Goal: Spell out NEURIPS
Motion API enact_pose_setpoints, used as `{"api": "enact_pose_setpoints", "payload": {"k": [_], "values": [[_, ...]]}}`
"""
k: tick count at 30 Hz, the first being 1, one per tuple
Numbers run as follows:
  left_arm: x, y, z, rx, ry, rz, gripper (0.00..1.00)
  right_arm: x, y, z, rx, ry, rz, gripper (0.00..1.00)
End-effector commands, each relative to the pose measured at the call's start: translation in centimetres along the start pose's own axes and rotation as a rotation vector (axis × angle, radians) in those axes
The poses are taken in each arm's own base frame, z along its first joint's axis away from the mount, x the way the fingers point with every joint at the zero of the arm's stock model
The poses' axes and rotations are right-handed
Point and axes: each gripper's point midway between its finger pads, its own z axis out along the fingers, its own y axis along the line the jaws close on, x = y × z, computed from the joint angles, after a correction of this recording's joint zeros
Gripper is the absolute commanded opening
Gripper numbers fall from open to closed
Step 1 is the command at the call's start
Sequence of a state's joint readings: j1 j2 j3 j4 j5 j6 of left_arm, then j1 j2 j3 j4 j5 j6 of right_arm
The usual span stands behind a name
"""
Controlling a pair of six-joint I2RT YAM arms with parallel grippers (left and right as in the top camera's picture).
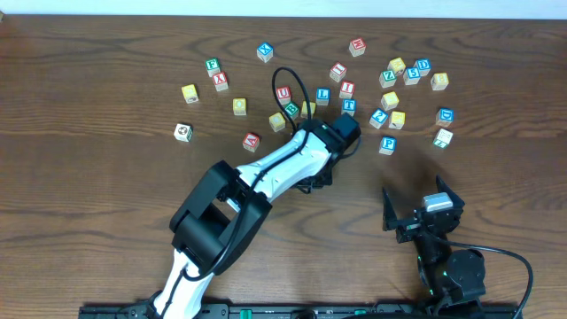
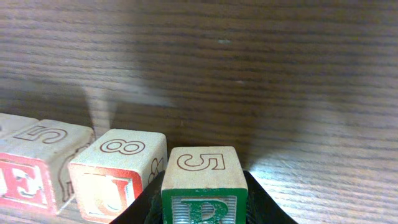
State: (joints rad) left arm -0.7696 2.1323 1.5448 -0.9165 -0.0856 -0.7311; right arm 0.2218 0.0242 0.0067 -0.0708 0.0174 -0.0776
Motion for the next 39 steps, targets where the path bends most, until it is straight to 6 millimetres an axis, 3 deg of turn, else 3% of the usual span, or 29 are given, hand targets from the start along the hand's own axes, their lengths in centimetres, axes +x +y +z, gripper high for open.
{"api": "enact_pose_setpoints", "payload": {"k": [1,39], "values": [[-0.18,0.79,0.16,-0.028,-0.006,0.010,0.08,0.06,-0.04,-0.02,0.000,0.001,0.002,0.99],[0.04,1.02,0.15,-0.037,0.004,0.062,0.08,0.06,-0.04,-0.02,0.000,0.001,0.002,0.99]]}}
